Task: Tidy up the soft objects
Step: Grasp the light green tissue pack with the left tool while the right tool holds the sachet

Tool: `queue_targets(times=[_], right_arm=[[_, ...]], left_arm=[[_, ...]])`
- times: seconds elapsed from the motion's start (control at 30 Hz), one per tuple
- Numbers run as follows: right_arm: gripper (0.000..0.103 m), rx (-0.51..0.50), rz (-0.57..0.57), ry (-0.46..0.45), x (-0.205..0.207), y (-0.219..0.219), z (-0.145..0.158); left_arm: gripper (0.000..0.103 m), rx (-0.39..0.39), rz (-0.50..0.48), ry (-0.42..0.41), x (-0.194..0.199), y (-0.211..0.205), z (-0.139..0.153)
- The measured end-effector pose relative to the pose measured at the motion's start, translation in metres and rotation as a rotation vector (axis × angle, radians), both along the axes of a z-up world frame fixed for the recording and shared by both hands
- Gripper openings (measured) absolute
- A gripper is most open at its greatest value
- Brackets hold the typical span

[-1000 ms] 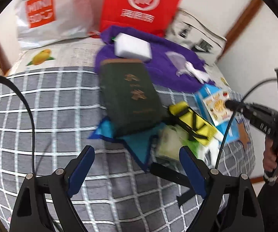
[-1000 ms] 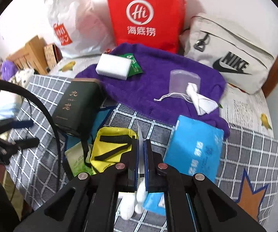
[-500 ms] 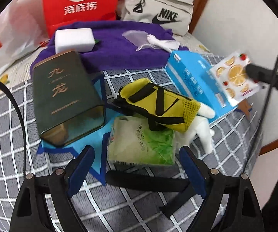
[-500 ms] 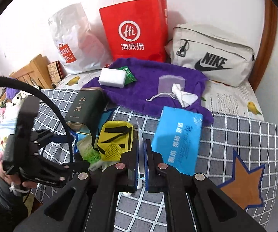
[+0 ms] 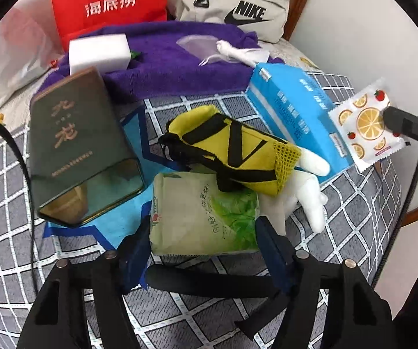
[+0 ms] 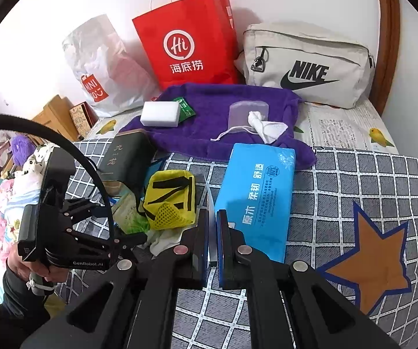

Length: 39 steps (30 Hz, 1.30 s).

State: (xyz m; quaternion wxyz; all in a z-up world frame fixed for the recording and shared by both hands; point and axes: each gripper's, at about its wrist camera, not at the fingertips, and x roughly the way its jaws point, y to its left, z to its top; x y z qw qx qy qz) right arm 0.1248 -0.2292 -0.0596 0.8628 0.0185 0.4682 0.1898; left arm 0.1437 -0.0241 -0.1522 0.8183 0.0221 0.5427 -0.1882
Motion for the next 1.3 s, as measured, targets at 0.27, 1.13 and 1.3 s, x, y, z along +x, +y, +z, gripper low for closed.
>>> queue_targets(times=[0.27,1.13,1.3], right_arm=[[0.005,0.012,0.026,-0.007,-0.012,0.005,0.003],[0.005,0.032,0.073,-0.091,-0.012,0.020,0.036],[0.005,0.025,0.061,-0.110,0.009,0.016,0.041]], left_arm=[[0.065,-0.010,0.024,-0.030,-0.015,0.013,0.019],[0.065,-0.104,0.174,-0.190,-0.030,0.066,0.107],[0.065,-0.098,0.198,-0.204,-0.011,0.076,0.117]])
